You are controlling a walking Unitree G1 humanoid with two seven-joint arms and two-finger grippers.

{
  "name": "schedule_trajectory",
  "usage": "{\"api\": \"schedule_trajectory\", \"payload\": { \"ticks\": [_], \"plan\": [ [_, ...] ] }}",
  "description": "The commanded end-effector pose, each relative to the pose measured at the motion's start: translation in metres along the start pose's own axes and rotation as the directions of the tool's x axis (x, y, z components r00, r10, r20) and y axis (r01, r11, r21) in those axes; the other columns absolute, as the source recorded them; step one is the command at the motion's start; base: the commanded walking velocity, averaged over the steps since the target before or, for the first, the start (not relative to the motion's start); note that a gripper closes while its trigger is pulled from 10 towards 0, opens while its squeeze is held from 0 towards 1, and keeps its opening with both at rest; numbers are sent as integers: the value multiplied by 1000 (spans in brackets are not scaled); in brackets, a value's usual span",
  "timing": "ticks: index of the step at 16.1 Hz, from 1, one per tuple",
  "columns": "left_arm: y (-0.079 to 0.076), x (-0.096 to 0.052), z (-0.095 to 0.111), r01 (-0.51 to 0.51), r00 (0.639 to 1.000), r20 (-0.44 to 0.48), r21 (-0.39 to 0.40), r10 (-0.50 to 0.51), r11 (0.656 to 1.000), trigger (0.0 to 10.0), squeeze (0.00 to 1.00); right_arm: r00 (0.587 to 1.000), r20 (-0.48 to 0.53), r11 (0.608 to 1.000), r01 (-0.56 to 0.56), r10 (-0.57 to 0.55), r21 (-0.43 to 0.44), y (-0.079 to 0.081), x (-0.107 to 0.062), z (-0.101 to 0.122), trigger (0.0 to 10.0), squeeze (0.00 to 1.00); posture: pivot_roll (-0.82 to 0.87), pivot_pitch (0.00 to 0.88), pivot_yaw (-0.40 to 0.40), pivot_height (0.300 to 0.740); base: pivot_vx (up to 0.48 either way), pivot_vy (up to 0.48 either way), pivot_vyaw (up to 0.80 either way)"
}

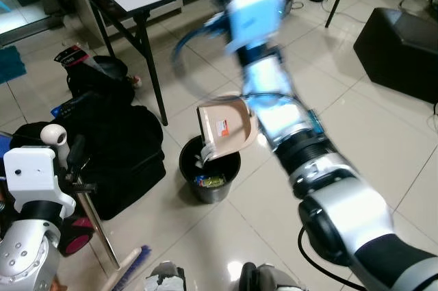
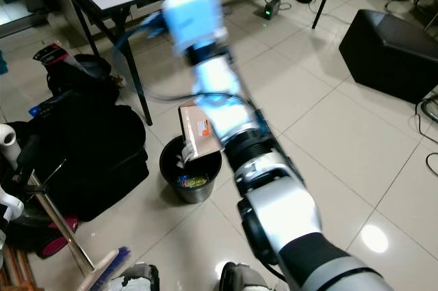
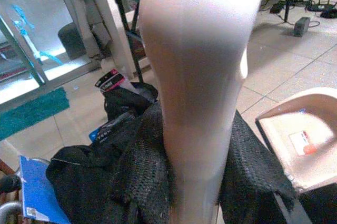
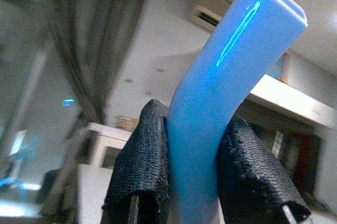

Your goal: Sweep floor

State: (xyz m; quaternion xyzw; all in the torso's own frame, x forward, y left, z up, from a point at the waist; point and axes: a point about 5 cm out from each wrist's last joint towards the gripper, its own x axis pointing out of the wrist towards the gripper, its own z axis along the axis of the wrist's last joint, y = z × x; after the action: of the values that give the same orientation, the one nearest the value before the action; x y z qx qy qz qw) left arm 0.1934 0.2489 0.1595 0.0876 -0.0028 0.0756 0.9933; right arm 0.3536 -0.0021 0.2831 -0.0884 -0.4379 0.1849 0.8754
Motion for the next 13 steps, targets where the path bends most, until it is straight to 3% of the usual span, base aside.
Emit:
{"api": "schedule_trajectory", "payload": {
  "ticks": [1, 4, 6, 8, 9, 11, 12, 13],
  "plan": [
    [0, -2, 8, -3, 1000, 26, 13, 3, 1000, 10000, 0, 985, 136, 993, -105, 111, -45, 16, 12, 21, 10000, 0, 187, 208, -10, 740, 0, 0, 0],
    [-2, -3, 7, 4, 1000, 20, 9, -4, 1000, 10000, 0, 951, 195, 969, -222, 239, -106, 43, 4, 27, 10000, 0, 183, 199, 1, 740, 0, 0, 0],
    [-4, 1, 6, 16, 1000, 16, 2, -16, 1000, 10000, 0, 941, 211, 959, -233, 265, -162, 46, 3, 29, 10000, 0, 165, 187, 11, 740, 0, 0, 0],
    [-14, 10, 1, 65, 998, -6, -16, -65, 998, 10000, 0, 949, 216, 960, -186, 231, -212, 32, 9, 30, 10000, 0, 132, 168, 21, 740, 0, 0, 0],
    [-23, 16, -2, 97, 995, -17, -28, -98, 995, 10000, 0, 959, 208, 961, -141, 192, -238, 17, 11, 30, 10000, 0, 94, 149, 28, 740, 0, 0, 0],
    [-37, 26, -6, 153, 988, -19, -39, -154, 987, 10000, 0, 983, 162, 964, -36, 82, -264, -16, 12, 26, 10000, 0, 48, 127, 38, 740, 0, 0, 0],
    [-48, 36, -9, 208, 978, -17, -47, -209, 977, 10000, 0, 996, 89, 958, 42, -18, -285, -49, 2, 21, 10000, 0, 6, 107, 44, 740, 0, 0, 0],
    [-51, 39, -10, 225, 974, -14, -49, -226, 973, 10000, 0, 997, 62, 953, 66, -50, -295, -59, -4, 20, 10000, 0, 6, 107, 44, 740, 0, 0, 0]
  ]
}}
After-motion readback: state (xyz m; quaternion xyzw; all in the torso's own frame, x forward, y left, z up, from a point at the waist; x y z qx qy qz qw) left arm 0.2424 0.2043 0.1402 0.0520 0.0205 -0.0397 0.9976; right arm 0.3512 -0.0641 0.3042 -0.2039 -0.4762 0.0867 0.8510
